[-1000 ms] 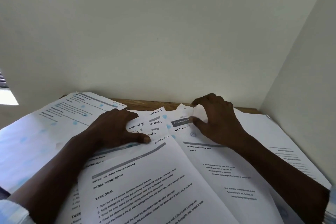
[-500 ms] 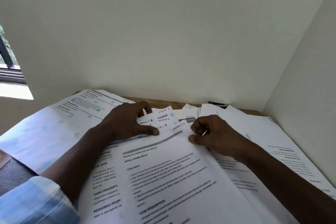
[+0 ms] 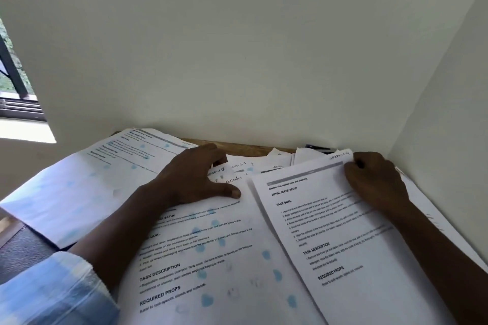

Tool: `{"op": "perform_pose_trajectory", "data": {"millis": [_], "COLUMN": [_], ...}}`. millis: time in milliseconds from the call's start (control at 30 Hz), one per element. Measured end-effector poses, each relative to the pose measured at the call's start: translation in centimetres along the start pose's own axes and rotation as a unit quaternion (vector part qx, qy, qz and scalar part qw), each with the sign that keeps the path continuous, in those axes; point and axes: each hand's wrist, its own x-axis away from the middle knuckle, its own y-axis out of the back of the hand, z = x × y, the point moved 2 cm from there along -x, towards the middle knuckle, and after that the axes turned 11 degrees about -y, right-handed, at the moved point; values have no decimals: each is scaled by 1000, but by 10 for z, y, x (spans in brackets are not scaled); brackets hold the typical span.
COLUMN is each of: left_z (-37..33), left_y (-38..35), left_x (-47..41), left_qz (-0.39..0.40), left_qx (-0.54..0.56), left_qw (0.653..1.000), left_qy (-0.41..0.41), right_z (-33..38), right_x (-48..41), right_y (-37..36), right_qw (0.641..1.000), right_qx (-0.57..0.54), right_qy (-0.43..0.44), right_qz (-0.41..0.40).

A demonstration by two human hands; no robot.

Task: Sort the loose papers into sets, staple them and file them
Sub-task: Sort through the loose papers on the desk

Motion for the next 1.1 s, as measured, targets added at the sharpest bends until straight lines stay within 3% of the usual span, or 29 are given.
{"op": "perform_pose_trajectory", "data": {"millis": [100,167,267,367,533,700,767,933,1100], "left_z": [-3,-2,9,19,26,29,30,14,-1], "left_y": [4,10,19,24,29,35,35,43,36], "left_x": [3,4,8,13,17,18,16,16,13], "left_qz": [-10,10,17,11,-19,-51,-51,-4,85], "left_qx": [197,341,473,550,645,680,677,621,417], "left_qw": [980,940,879,834,764,732,734,783,904], "left_qy": [14,20,48,50,22,-4,5,23,52], "right_z": [5,15,37,71,129,166,171,150,144], "right_x": [-9,-17,-31,-40,-34,-15,-3,38,72], "right_y": [15,28,41,49,57,48,28,-38,-76], "right_qw": [999,999,995,982,928,899,901,914,929], "right_qx": [-23,-26,-19,-1,71,139,130,89,-25], "right_qy": [15,31,88,185,366,409,400,350,256], "right_qz": [-21,-27,-42,-51,18,74,110,184,265]}}
